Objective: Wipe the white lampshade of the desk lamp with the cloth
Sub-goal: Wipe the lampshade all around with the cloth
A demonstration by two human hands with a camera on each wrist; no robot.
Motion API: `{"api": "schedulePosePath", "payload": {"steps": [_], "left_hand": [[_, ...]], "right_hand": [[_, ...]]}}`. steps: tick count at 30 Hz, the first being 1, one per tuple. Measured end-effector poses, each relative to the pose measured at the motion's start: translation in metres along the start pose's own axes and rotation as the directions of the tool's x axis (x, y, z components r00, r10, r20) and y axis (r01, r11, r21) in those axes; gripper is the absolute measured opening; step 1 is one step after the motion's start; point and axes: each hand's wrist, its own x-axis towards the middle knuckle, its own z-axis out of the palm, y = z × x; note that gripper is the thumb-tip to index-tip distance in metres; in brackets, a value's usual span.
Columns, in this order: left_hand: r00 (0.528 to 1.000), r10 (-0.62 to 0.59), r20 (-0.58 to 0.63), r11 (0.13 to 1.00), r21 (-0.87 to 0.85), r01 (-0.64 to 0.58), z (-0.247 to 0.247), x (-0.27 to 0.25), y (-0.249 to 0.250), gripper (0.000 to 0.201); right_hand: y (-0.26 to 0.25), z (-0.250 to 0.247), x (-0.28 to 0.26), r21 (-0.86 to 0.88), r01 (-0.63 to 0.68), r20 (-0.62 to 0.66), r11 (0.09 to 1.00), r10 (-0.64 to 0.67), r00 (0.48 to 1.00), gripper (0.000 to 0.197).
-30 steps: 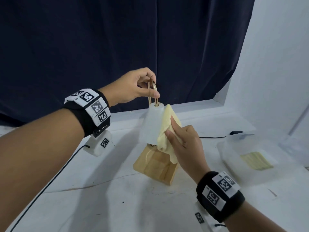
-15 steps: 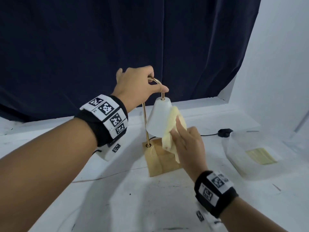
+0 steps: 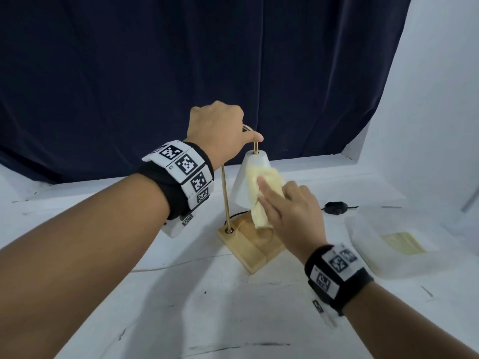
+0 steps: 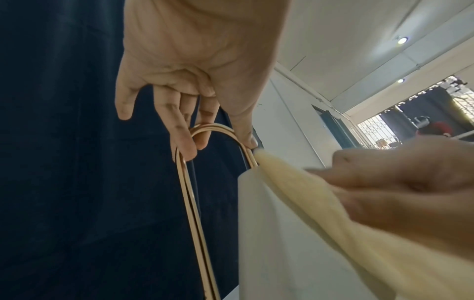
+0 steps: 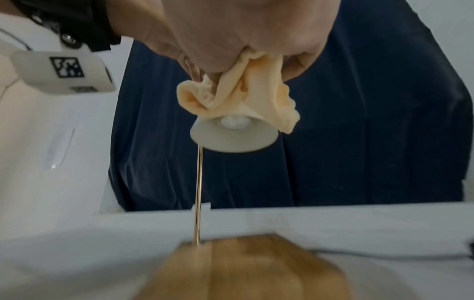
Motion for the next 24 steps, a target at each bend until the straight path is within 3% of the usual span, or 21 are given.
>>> {"api": "schedulePosePath", "payload": {"steps": [5, 13, 18, 21, 24], "left_hand": [[0.997, 0.051, 0.065, 0.998, -0.033, -0.049, -0.011, 0.000, -0.004, 0.055], [0.999, 0.037, 0.032, 0.995, -0.097, -0.034, -0.011, -0.004, -0.008, 0.059], [0.997, 0.018, 0.078, 0.987, -0.163, -0.005, -0.012, -0.004, -0.011, 0.049], [0.995, 0.017, 0.102, 0.970, -0.242, 0.008, -0.016, -0.004, -0.017, 0.037], [0.995, 0.011, 0.095, 0.968, -0.250, 0.013, -0.017, -0.005, -0.019, 0.040]], "right_hand": [[0.013, -0.007, -0.034, -0.065, 0.136, 0.112, 0.989, -0.129, 0.985, 0.037], [0.008, -0.014, 0.038, -0.099, 0.043, 0.035, 0.994, -0.040, 0.999, 0.038], [0.007, -0.011, -0.010, -0.095, 0.252, 0.182, 0.963, -0.232, 0.956, 0.047], [0.017, -0.013, -0.023, -0.108, 0.297, 0.209, 0.949, -0.270, 0.940, 0.049], [0.018, -0.018, 0.000, -0.118, 0.269, 0.164, 0.956, -0.248, 0.955, 0.043]]}}
